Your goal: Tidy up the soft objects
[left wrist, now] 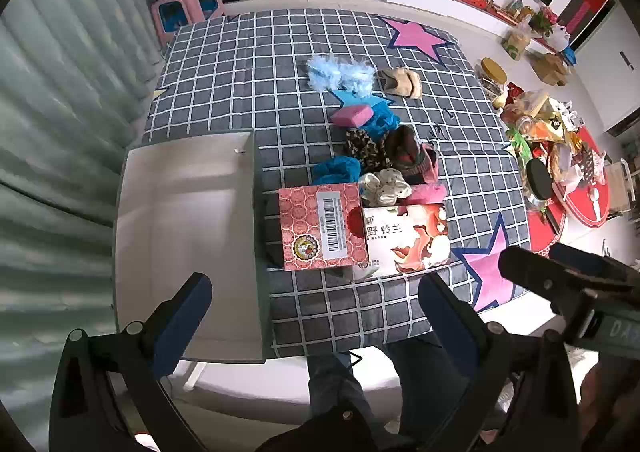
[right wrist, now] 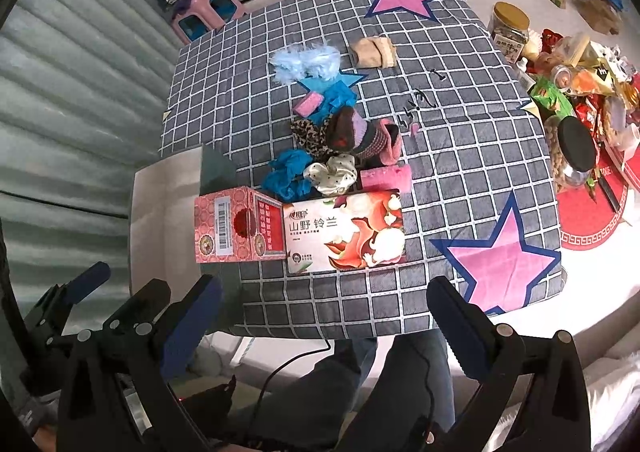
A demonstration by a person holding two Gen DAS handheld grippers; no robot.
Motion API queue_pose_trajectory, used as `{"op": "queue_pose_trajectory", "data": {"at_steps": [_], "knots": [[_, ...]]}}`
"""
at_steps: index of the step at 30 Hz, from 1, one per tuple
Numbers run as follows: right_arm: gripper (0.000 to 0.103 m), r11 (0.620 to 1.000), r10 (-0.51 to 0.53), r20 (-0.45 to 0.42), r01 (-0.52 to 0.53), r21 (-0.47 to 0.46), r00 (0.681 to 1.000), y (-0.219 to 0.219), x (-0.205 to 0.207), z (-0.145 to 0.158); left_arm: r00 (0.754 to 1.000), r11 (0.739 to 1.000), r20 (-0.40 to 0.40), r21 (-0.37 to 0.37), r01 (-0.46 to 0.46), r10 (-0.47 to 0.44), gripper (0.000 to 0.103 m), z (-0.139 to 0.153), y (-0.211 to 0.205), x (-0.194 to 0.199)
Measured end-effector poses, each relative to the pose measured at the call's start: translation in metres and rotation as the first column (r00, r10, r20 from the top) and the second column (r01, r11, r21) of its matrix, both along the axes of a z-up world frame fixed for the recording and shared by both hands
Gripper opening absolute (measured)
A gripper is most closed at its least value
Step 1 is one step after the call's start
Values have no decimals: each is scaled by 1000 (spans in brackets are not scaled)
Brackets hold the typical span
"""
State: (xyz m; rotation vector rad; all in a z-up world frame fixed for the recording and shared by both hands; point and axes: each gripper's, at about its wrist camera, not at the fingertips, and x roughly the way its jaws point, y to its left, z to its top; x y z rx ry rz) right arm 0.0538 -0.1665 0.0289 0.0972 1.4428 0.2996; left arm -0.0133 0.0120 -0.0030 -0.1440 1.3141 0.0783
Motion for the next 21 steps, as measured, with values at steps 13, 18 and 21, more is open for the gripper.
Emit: {"op": "queue_pose_trajectory", "data": {"at_steps": [13, 18, 21], "knots": [[103, 1000, -8, -84, 7, -11, 996, -9, 13, -25, 996, 1000, -90, -8, 17, -18, 103, -26, -14, 13], [103, 1000, 30, -84, -30, -4, 996, -9, 36, -25, 996, 1000, -83, 13, -15, 16, 103, -23, -16, 31], [103, 999, 49, -75, -50, -3, 996, -9, 48, -23, 996, 999, -80, 28, -31, 33, 103, -21, -19, 45]]}}
